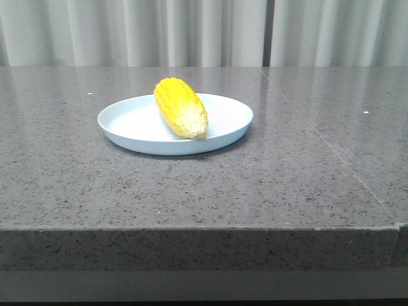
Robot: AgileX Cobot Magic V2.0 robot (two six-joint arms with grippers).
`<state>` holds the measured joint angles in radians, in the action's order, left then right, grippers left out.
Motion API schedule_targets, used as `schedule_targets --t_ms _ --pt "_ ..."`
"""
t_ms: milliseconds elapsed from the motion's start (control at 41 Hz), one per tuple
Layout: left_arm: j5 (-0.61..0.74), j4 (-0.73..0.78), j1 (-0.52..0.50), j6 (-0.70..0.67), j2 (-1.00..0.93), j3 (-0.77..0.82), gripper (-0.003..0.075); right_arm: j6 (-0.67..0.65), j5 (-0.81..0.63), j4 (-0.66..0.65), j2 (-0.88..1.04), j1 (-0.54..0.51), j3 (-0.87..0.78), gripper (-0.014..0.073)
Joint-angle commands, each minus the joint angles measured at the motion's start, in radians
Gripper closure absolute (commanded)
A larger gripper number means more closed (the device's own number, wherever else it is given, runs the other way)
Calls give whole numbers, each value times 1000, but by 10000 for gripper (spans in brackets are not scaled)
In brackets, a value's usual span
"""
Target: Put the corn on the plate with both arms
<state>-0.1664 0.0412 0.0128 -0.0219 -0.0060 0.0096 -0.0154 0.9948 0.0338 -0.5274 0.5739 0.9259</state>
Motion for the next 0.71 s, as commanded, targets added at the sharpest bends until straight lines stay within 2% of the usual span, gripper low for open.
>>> schedule_targets --t_ms 0,683 --pt "194 -7 8 -8 -18 25 741 7 -69 -12 -5 -3 21 661" --pt "217 -7 20 -8 -16 21 741 7 -68 -12 -5 -3 21 661"
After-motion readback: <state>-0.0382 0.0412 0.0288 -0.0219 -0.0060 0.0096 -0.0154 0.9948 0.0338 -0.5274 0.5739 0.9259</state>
